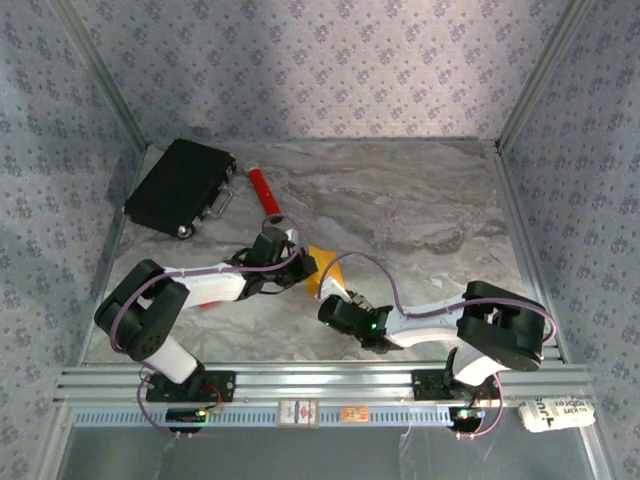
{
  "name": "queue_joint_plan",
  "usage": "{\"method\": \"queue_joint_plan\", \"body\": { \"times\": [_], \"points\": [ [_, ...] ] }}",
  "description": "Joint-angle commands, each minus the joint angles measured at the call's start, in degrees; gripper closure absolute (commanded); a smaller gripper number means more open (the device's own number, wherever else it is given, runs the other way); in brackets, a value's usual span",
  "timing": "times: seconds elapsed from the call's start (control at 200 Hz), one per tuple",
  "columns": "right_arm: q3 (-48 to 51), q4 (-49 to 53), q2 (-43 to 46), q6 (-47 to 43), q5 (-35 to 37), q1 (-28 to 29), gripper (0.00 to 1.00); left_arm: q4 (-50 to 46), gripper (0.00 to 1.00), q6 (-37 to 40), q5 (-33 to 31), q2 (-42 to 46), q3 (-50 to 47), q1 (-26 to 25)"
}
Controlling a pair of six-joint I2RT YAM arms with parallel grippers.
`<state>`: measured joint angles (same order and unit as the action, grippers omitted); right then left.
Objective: Fold a paper plane with a square sheet of paper (pick it up from the middle)
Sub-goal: Fourth fold the wing at the center of the table.
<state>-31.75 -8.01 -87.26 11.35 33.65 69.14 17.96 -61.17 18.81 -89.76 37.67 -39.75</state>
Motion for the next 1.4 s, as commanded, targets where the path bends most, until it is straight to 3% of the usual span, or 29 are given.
{"method": "queue_joint_plan", "body": {
  "times": [0.0, 0.65, 0.765, 0.904, 1.024, 1.399],
  "points": [
    [0.28, -1.14, 0.35, 1.21, -0.08, -0.05, 0.76, -0.49, 0.96, -0.51, 1.01, 0.33, 0.56, 0.44],
    [-0.11, -0.40, -0.30, 2.60, -0.69, -0.61, 0.89, -0.27, 0.95, -0.96, 0.90, 0.53, 0.12, 0.62],
    [-0.15, -0.69, -0.30, 2.80, -1.43, -0.76, 0.92, -0.39, 0.87, -1.10, 0.77, 0.82, 0.18, 0.68],
    [-0.18, -0.68, -0.70, 4.71, -5.73, -2.02, 0.95, -1.21, 0.57, -1.66, 1.02, 2.56, 0.13, 1.15],
    [0.58, -3.58, -1.34, 7.28, -12.43, -4.59, 0.95, -2.54, 0.44, -1.94, -0.13, 5.44, -0.79, 1.89],
    [1.58, -7.19, -3.18, 11.23, -21.21, -7.98, 0.93, -6.55, 0.38, -1.85, -1.92, 12.45, -3.72, 3.50]
  ]
}}
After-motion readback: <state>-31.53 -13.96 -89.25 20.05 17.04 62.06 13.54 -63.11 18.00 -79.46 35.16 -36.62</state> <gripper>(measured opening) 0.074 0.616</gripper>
